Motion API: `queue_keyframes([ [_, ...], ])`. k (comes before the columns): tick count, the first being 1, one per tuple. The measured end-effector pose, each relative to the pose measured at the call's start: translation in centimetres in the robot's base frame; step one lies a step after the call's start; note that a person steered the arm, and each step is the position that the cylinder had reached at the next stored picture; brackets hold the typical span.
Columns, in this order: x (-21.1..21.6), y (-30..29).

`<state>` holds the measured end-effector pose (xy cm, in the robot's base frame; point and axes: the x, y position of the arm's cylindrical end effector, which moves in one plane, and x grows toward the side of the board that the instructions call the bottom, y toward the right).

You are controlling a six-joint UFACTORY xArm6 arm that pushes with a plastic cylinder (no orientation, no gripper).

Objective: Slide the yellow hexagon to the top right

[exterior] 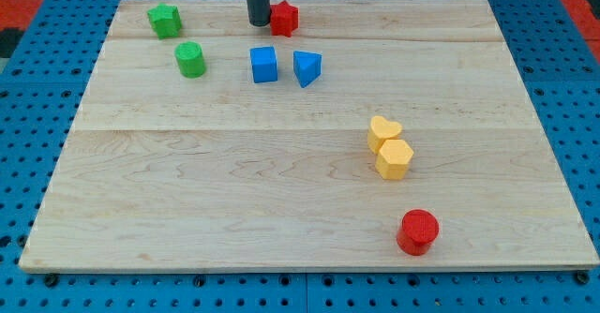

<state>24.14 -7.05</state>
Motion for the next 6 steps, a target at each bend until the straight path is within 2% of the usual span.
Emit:
queue_keyframes([
  [1, 2.6, -0.8],
  [2, 7.2, -1.0],
  [3, 8.4, -3.0],
  [4, 12.4, -2.6],
  [6, 26.5, 8.8],
])
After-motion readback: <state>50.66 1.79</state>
